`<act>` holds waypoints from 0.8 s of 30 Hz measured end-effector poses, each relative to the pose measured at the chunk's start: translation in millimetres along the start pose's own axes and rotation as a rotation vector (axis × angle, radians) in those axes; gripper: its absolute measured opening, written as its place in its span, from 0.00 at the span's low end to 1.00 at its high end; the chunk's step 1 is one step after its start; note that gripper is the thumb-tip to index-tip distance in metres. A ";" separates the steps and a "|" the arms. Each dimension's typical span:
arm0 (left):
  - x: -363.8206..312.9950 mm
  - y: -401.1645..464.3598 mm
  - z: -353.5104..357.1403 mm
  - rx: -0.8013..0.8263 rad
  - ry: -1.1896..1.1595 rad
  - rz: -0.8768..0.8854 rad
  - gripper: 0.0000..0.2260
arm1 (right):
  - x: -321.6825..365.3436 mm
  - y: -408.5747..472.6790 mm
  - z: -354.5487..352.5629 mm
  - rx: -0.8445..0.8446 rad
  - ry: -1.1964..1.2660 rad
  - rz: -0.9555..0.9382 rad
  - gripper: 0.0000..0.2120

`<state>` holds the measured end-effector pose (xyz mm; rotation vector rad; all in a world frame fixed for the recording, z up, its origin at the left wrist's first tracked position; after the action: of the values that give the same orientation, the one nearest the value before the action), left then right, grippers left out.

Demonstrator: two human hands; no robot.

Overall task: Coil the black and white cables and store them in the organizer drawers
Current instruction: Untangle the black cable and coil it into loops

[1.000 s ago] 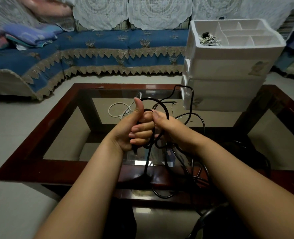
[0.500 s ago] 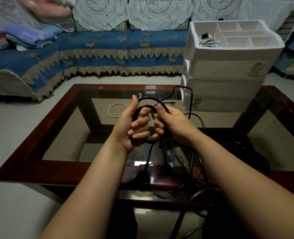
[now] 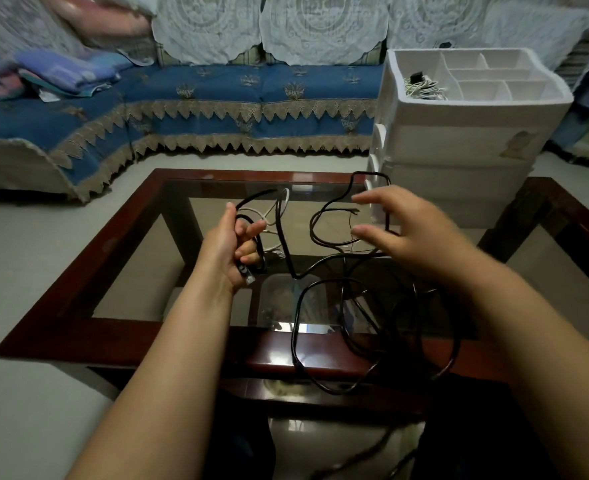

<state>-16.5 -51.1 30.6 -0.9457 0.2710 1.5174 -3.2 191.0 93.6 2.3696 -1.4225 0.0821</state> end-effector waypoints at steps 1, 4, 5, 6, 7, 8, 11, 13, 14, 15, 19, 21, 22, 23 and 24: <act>1.0 -1.2 0.3 -0.013 0.028 0.014 0.23 | 1.5 0.2 -10.4 0.006 0.027 0.020 0.23; 5.6 -7.9 7.8 -0.012 0.211 0.089 0.22 | 32.9 -5.9 -35.5 0.142 0.291 0.046 0.25; 7.8 -10.8 12.1 -0.006 0.286 0.111 0.21 | 48.7 -9.0 -34.2 0.229 0.327 0.063 0.32; 9.5 -13.7 16.0 0.001 0.344 0.127 0.21 | 65.7 -12.4 -27.6 0.317 0.285 0.085 0.39; 11.3 -16.0 19.1 0.020 0.372 0.133 0.21 | 79.1 -14.4 -15.0 0.366 0.183 0.090 0.43; 13.0 -18.3 21.7 0.063 0.367 0.123 0.22 | 87.5 -15.3 -0.1 0.344 0.066 0.082 0.41; 16.7 -22.8 23.5 0.258 0.206 0.011 0.24 | 80.3 -9.7 31.6 0.013 -0.064 0.165 0.34; 13.7 -25.3 21.6 0.385 0.028 -0.101 0.25 | 61.9 -5.6 34.3 -0.163 0.075 0.266 0.29; 11.4 -26.6 21.1 0.460 -0.064 -0.156 0.25 | 52.8 -4.6 34.0 -0.198 0.138 0.304 0.26; 8.7 -28.6 20.5 0.542 -0.149 -0.208 0.24 | 45.3 -3.8 34.4 -0.191 0.163 0.323 0.22; 5.5 -36.6 24.0 0.867 -0.347 -0.383 0.22 | 24.5 1.9 49.4 0.144 0.069 0.339 0.16; 6.2 -39.3 26.6 0.935 -0.400 -0.423 0.23 | 24.5 2.2 58.6 0.318 0.057 0.321 0.16; 6.4 -40.4 28.1 0.929 -0.414 -0.413 0.24 | 27.7 1.6 61.7 0.381 0.063 0.306 0.16; 6.4 -41.0 29.6 0.897 -0.416 -0.376 0.24 | 31.8 1.2 64.5 0.431 0.076 0.286 0.16; 7.2 -41.6 30.9 0.843 -0.410 -0.318 0.24 | 36.5 1.0 67.4 0.473 0.089 0.263 0.16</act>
<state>9.9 -16.8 60.0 0.0009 0.3941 1.1003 4.3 136.7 40.0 2.4699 -1.8221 0.6509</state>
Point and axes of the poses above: each hand's wrist, its own y-axis towards the middle knuckle, its own z-axis out of the palm, x = y × z, the point moved 2 cm from there along y, towards the middle knuckle, and after that the axes turned 14 degrees about -y, right-handed, at the moved point
